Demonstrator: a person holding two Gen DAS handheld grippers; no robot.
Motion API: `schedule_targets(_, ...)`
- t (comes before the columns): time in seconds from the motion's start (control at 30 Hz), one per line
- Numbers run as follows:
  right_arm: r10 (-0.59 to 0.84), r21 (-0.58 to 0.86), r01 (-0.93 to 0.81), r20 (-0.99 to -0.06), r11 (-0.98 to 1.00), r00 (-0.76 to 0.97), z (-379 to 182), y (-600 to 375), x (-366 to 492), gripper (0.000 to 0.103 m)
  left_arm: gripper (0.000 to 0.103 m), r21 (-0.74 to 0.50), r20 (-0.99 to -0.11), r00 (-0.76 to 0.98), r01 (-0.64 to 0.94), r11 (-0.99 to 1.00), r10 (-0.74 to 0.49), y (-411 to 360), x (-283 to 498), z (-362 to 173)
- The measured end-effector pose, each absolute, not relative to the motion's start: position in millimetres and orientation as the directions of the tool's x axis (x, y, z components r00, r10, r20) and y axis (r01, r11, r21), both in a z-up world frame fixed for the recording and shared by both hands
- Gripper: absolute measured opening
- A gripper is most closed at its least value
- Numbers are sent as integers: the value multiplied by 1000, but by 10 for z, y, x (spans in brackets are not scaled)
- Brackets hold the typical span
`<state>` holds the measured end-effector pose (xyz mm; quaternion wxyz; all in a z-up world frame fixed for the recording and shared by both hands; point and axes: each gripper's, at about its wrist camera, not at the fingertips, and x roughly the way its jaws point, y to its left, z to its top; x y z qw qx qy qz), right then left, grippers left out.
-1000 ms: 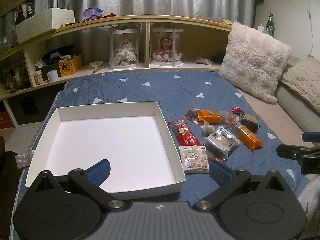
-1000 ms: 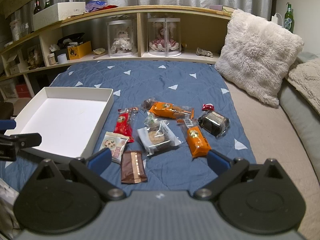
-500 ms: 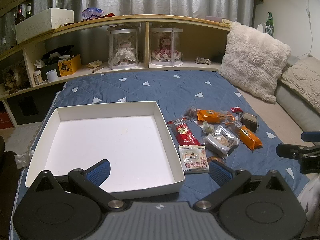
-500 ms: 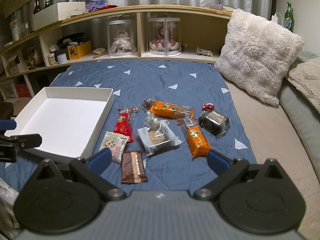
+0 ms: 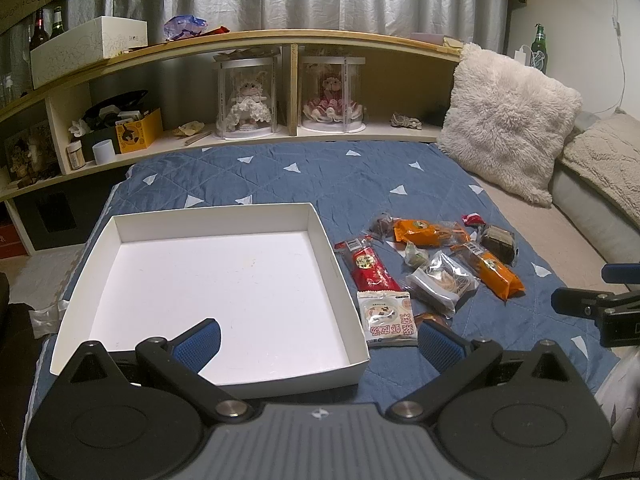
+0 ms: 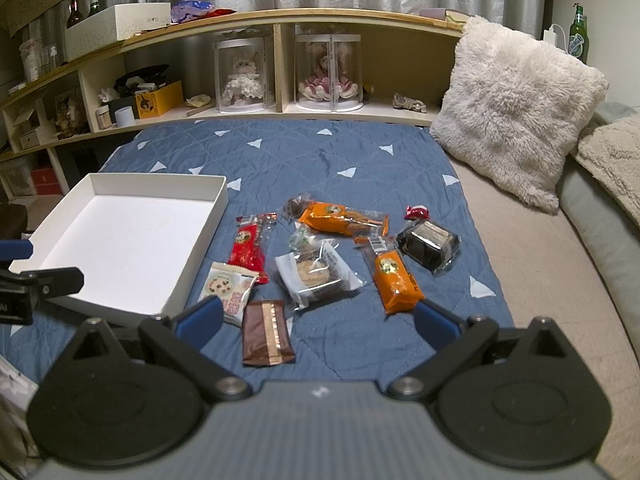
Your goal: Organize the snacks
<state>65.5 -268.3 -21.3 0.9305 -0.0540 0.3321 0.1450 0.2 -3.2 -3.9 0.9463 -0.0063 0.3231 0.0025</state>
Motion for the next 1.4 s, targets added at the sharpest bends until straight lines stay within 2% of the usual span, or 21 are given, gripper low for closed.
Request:
schedule_targets(1.07,231,-3,-296,-616,955,753,-234,-2668,618,102,103,-19,-605,796,-12,1000,-2,-162,18,-71)
schedule_targets(1.4,257,73,-269,-600,960,757,-172,-2718,770,102,103,-13,-595,804,-11,1000,1,-238,322,79)
